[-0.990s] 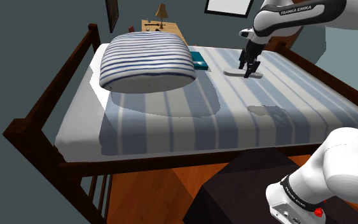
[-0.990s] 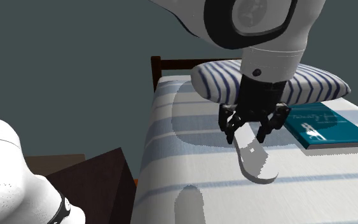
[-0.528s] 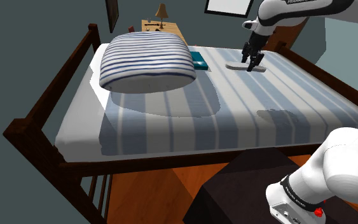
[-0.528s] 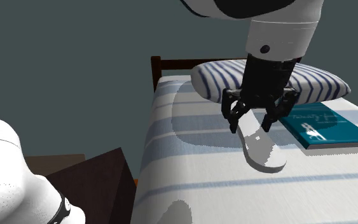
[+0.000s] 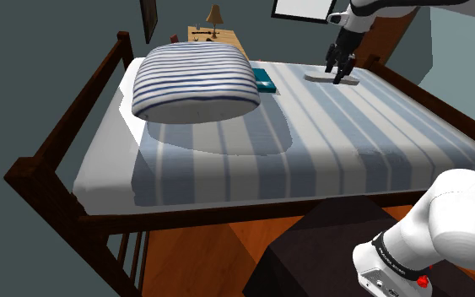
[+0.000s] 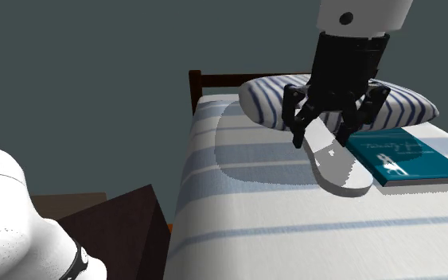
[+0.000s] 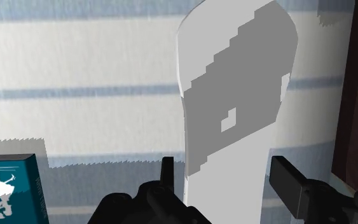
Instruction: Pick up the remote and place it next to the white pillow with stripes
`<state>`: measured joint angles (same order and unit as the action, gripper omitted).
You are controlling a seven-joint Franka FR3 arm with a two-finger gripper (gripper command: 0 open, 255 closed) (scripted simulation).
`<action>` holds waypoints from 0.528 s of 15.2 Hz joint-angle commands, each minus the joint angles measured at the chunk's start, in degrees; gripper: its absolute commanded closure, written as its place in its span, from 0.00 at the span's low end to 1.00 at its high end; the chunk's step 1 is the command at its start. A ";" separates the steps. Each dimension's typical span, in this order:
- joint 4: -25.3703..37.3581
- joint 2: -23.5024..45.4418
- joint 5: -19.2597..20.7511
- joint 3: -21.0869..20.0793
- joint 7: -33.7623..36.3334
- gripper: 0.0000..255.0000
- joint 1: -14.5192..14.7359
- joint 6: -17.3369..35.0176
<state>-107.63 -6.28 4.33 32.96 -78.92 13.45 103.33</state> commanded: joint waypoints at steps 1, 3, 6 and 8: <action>1.33 -0.09 0.01 -0.19 0.22 1.00 0.13 -1.42; 2.94 -0.01 -0.05 -0.22 0.16 1.00 0.16 -2.97; 3.38 -0.65 0.21 -1.15 1.72 1.00 0.80 -4.02; 2.13 -1.86 0.68 -2.98 4.87 1.00 1.98 -3.99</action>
<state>-104.84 -7.44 4.70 30.92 -75.73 14.84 99.37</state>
